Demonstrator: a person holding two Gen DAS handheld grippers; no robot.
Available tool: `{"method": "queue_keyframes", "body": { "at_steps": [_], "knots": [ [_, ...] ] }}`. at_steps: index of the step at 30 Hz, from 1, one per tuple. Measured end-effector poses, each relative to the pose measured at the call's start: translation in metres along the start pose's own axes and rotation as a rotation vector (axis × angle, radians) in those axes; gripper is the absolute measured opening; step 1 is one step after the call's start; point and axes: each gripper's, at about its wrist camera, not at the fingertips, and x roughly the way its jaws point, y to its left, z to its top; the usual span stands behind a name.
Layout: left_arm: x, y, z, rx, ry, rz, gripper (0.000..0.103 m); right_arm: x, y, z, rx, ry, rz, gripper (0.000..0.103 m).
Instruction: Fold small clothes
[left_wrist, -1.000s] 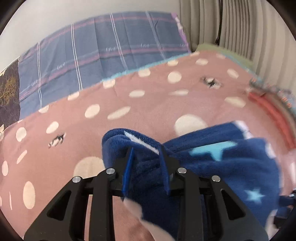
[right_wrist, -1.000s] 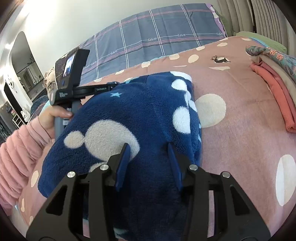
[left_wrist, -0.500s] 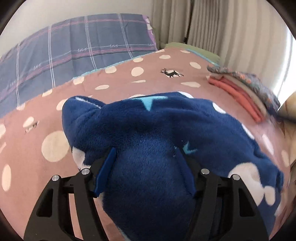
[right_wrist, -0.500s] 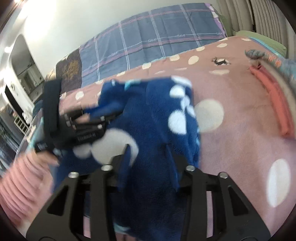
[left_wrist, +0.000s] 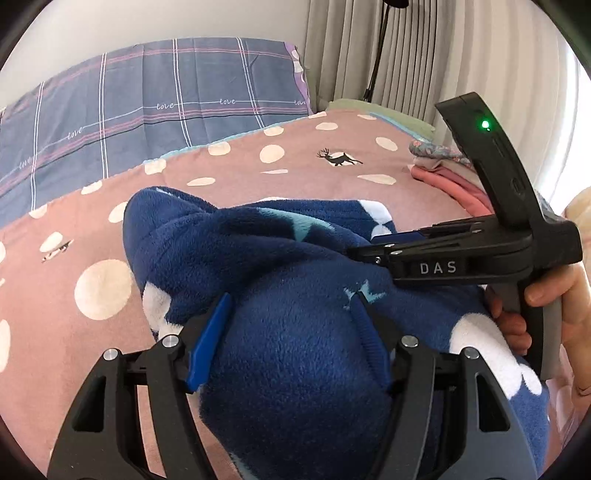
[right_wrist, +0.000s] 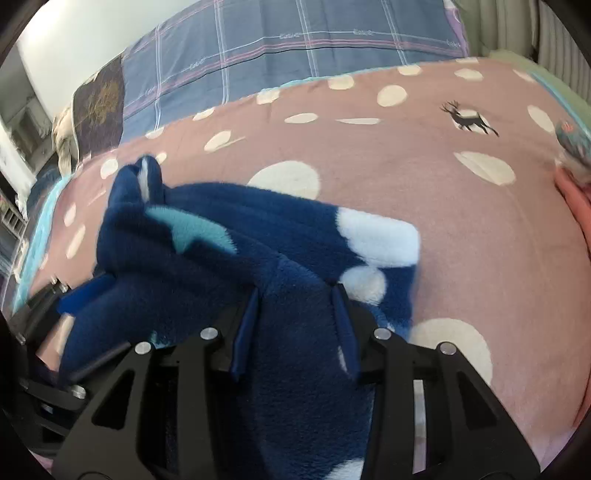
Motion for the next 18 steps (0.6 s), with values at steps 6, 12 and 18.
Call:
{"method": "queue_keyframes", "body": {
  "at_steps": [6, 12, 18],
  "knots": [
    [-0.039, -0.014, 0.007, -0.023, 0.017, 0.068, 0.066, -0.014, 0.005, -0.002, -0.018, -0.04, 0.006, 0.042],
    [-0.108, -0.017, -0.032, 0.031, -0.013, -0.105, 0.067, -0.1, 0.011, -0.04, -0.065, -0.174, -0.013, 0.043],
    [-0.072, -0.016, -0.075, -0.034, 0.044, -0.065, 0.08, -0.116, 0.018, -0.116, -0.082, -0.179, -0.028, 0.063]
  ]
}}
